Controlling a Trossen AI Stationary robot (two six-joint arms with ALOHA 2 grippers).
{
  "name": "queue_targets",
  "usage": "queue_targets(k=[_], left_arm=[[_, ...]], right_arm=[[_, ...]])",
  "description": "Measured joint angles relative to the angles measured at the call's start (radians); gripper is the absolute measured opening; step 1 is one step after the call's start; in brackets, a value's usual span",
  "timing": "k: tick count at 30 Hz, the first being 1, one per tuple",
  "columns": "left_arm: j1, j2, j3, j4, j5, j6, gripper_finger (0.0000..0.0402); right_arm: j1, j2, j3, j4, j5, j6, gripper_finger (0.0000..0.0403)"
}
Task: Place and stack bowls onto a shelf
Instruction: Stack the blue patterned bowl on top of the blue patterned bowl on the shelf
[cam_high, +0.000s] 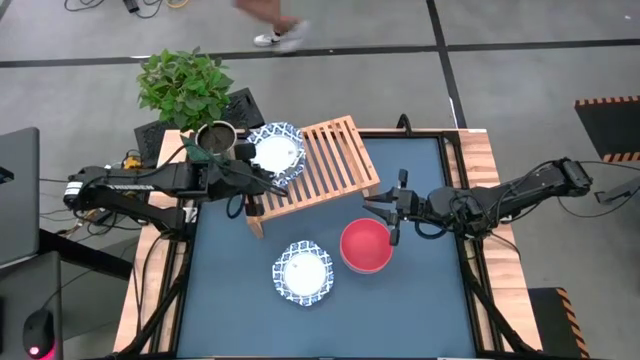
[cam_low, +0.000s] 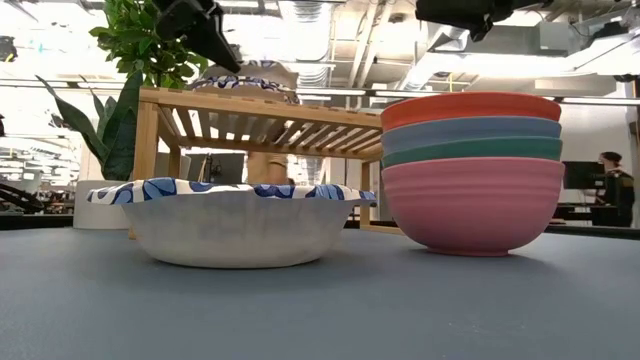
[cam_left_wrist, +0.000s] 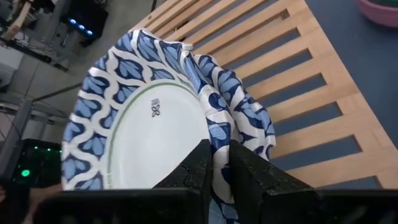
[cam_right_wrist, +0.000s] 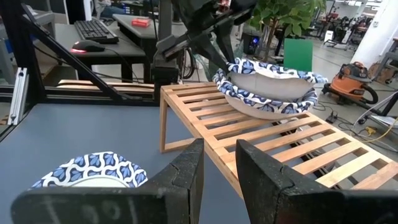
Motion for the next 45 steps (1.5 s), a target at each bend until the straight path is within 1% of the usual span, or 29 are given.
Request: queue_targets(k=[4,6,13,17,19,21,23,24,25,27,31,33,35,40,45], left_arm=[[0.0,0.0,0.035,-0.044,0.022,0.0,0.0061],[0.0,-0.002,0.051,-0.067,0.043,-0.001,0.008],[-0.017,-0.002,0.097,-0.112,0.057,-0.034,0.0153],[-0.024,-0.001,0.101,-0.12,0.075,-0.062,0.0179],[-0.035,-0.001,0.121,-0.136,0.14,-0.112,0.0185],[-0.056,-0.001,0.154,-0.134,0.254,-0.164,0.0186],[-0.092,0.0,0.179,-0.115,0.378,-0.226,0.0184],[-0.118,0.004,0.184,-0.109,0.424,-0.249,0.0183],[-0.148,0.006,0.183,-0.108,0.453,-0.267,0.0182],[-0.227,0.024,0.17,-0.113,0.47,-0.29,0.0181],[-0.374,0.109,0.134,-0.098,0.425,-0.35,0.018],[-0.424,0.174,0.134,-0.072,0.385,-0.386,0.018],[-0.467,0.252,0.134,-0.063,0.37,-0.423,0.018],[-0.535,0.46,0.134,-0.004,0.367,-0.443,0.018],[-0.552,0.627,0.133,0.026,0.386,-0.432,0.018]], right_arm=[[0.0,0.0,0.0,-0.004,0.0,0.014,0.0118],[0.0,0.0,0.0,-0.009,0.0,0.016,0.0118],[0.0,0.0,0.0,-0.025,0.0,0.018,0.0118],[0.0,0.0,0.0,-0.025,0.0,0.018,0.0118],[0.0,0.0,0.0,-0.025,0.0,0.018,0.0118],[0.0,0.0,0.0,-0.025,0.0,0.018,0.0118],[0.0,0.0,0.0,-0.025,0.0,0.018,0.0118],[0.0,0.0,0.0,-0.025,0.0,0.018,0.0118],[0.0,0.0,0.0,-0.025,0.0,0.018,0.0118],[0.0,0.0,0.0,-0.025,0.0,0.018,0.0118],[0.0,0.0,0.0,-0.018,0.0,0.018,0.0118],[0.0,0.0,0.0,-0.017,0.0,0.017,0.0118],[0.001,0.0,0.0,-0.015,0.0,0.017,0.0118],[0.002,0.0,0.0,-0.017,0.0,0.018,0.0118],[0.002,0.0,0.0,-0.019,0.0,0.018,0.0118]])
